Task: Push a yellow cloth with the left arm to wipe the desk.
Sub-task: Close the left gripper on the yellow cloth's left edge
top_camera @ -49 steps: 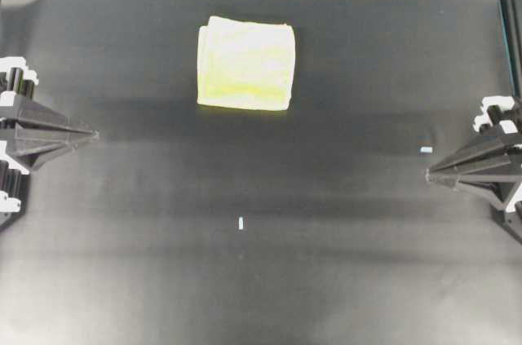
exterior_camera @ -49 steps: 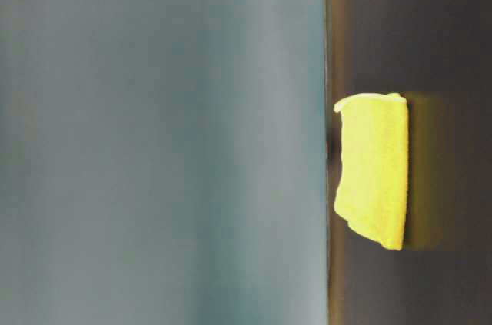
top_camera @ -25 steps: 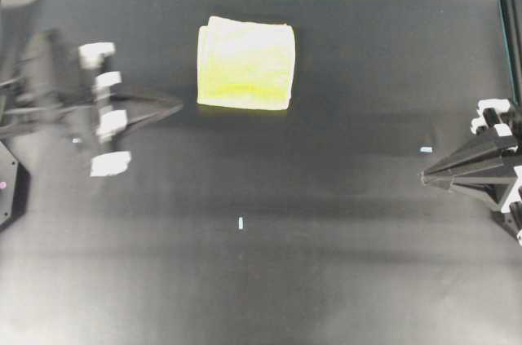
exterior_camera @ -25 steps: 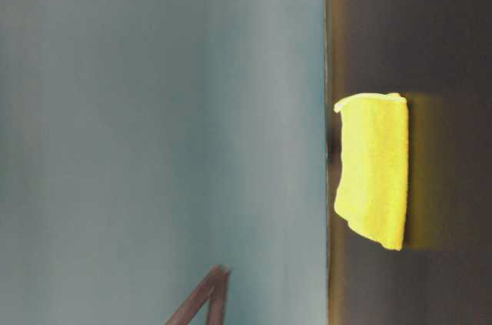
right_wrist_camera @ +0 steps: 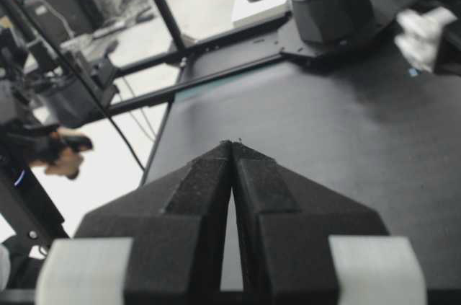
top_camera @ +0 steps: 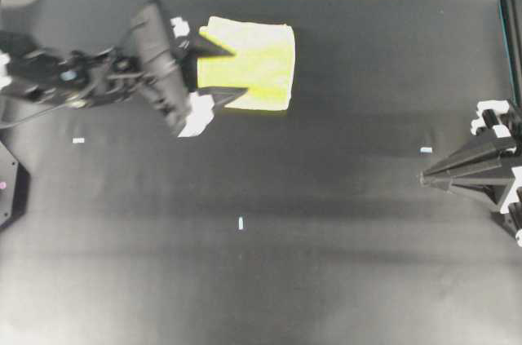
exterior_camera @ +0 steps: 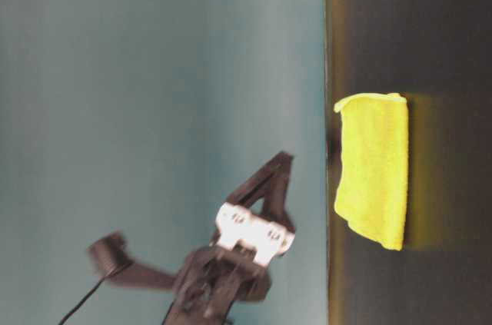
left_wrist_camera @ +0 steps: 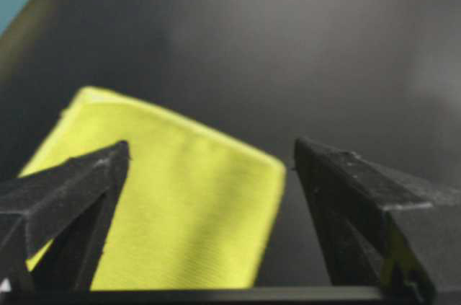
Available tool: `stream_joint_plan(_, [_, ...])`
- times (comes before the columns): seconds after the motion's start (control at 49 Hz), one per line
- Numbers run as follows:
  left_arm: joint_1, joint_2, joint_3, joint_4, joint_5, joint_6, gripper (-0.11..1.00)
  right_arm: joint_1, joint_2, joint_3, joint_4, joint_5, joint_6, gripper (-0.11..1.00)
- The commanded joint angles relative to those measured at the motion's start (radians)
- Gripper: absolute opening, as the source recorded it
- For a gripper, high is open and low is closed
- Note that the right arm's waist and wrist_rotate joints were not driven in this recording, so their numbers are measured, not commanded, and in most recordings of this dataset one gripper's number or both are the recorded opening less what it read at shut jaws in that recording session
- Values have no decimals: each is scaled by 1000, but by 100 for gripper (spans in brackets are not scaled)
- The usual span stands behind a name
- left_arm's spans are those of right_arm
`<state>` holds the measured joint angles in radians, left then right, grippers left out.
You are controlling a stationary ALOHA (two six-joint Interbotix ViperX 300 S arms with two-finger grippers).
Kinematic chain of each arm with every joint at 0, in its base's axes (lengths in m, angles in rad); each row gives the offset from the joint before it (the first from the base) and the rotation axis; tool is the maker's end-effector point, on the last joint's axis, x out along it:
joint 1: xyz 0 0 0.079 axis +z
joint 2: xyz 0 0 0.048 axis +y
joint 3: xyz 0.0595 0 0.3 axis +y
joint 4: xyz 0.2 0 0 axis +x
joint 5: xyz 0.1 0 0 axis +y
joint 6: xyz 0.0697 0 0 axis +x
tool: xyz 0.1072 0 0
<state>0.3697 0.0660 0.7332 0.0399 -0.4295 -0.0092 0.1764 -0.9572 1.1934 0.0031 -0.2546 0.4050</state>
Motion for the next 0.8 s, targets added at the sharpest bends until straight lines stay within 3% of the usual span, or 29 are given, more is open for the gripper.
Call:
stream_joint_plan(0.0, [31, 69, -58, 3, -14, -3, 90, 0, 5, -5, 2, -5, 0, 1])
stream_joint_plan(0.367, [86, 276, -152, 3, -6, -41, 88, 2, 8, 3, 2, -3, -2, 1])
stream_joint_plan(0.775, [84, 293, -114, 5, -6, -52, 88, 2, 9, 11, 2, -5, 0, 1])
